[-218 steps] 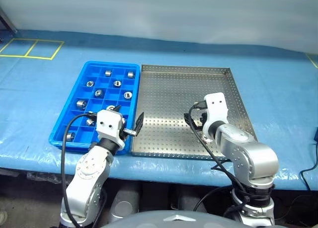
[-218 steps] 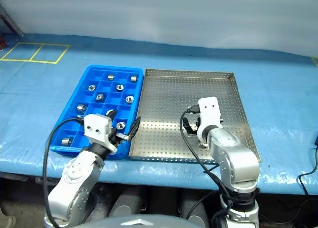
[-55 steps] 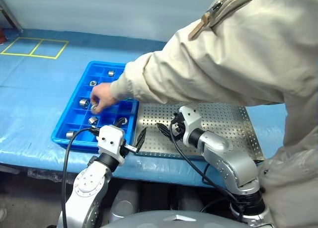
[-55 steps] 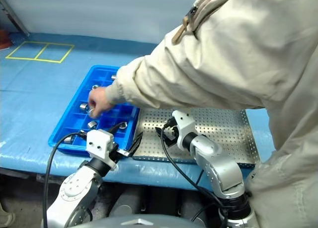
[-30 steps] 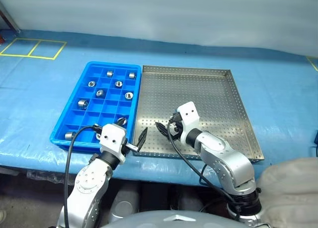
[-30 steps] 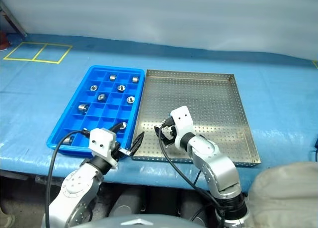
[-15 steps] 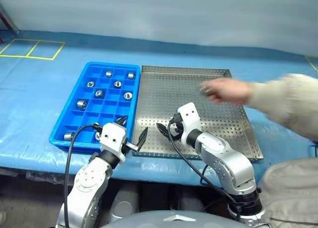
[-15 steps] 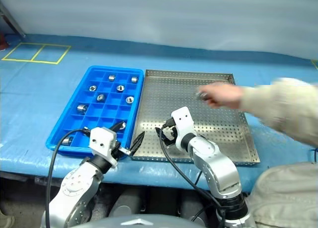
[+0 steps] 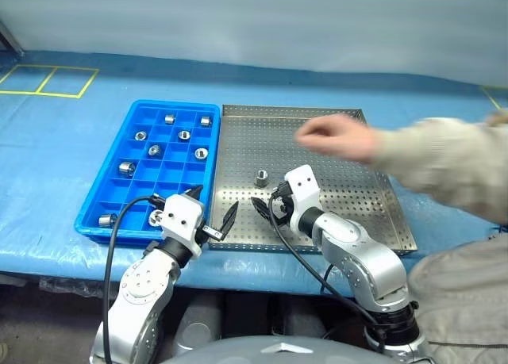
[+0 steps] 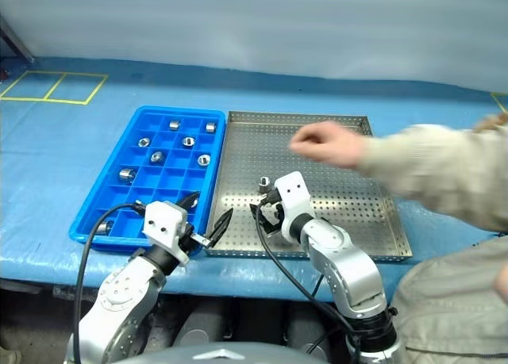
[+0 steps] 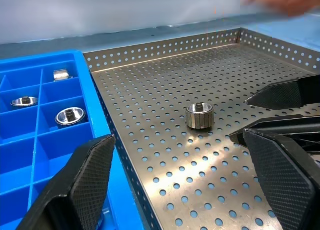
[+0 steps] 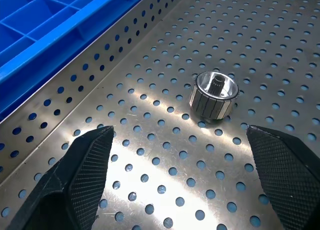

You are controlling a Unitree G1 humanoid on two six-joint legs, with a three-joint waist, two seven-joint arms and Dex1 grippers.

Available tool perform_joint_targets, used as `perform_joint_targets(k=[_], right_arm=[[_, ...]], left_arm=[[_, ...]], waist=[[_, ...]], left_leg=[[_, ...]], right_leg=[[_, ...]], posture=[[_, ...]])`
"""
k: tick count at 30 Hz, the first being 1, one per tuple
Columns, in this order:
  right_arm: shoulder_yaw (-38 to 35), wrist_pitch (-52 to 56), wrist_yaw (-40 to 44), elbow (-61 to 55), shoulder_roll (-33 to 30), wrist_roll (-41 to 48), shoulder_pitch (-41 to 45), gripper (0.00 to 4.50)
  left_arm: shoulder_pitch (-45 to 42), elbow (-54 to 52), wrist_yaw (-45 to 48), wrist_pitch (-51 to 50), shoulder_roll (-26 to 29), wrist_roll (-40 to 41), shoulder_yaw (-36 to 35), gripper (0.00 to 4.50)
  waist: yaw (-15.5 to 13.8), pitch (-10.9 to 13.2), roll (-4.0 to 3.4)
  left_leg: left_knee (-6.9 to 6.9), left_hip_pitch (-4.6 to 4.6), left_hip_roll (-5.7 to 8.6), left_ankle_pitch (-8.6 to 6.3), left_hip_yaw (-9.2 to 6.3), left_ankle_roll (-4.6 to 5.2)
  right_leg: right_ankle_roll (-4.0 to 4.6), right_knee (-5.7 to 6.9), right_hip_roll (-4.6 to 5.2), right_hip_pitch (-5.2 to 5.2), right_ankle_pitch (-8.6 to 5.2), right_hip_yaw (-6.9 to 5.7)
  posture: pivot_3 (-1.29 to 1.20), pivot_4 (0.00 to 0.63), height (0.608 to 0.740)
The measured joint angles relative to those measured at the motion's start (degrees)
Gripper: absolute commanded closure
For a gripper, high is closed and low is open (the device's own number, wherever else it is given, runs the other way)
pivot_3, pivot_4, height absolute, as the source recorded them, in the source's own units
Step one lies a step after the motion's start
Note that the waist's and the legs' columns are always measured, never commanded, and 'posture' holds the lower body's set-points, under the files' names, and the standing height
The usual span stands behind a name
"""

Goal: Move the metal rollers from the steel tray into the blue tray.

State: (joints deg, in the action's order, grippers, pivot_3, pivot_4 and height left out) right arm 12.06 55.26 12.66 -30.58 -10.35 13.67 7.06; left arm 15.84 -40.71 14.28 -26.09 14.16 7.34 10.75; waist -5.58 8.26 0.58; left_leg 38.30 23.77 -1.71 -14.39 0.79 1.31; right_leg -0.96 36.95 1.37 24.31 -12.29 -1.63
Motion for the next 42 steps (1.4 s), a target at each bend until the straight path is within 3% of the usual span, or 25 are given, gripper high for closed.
perform_joint_targets(k=[26,42], right_arm=[[-0.29,-0.28,-1.50,0.25,1.15,-0.26,0.12,0.03],[-1.31,-15.16,-5.18,22.10,8.51,-6.01,9.69,0.03]], left_arm=[[-0.90,0.00,0.05,-1.33,-0.03,0.08,0.13,0.00],[-1.92,0.18,0.01,-1.44,-0.02,0.07,0.59,0.00]], waist=[[0.05,0.00,0.00],[0.15,0.00,0.00]], left_leg=[[-0.02,-0.02,0.00,0.00,0.04,0.01],[-0.15,-0.10,0.04,0.03,0.29,0.05]], right_leg=[[-0.01,0.00,0.00,0.01,0.01,0.06],[-0.33,0.01,-0.02,0.08,0.21,0.35]], posture=[[0.24,0.150,0.740],[0.28,0.150,0.740]])
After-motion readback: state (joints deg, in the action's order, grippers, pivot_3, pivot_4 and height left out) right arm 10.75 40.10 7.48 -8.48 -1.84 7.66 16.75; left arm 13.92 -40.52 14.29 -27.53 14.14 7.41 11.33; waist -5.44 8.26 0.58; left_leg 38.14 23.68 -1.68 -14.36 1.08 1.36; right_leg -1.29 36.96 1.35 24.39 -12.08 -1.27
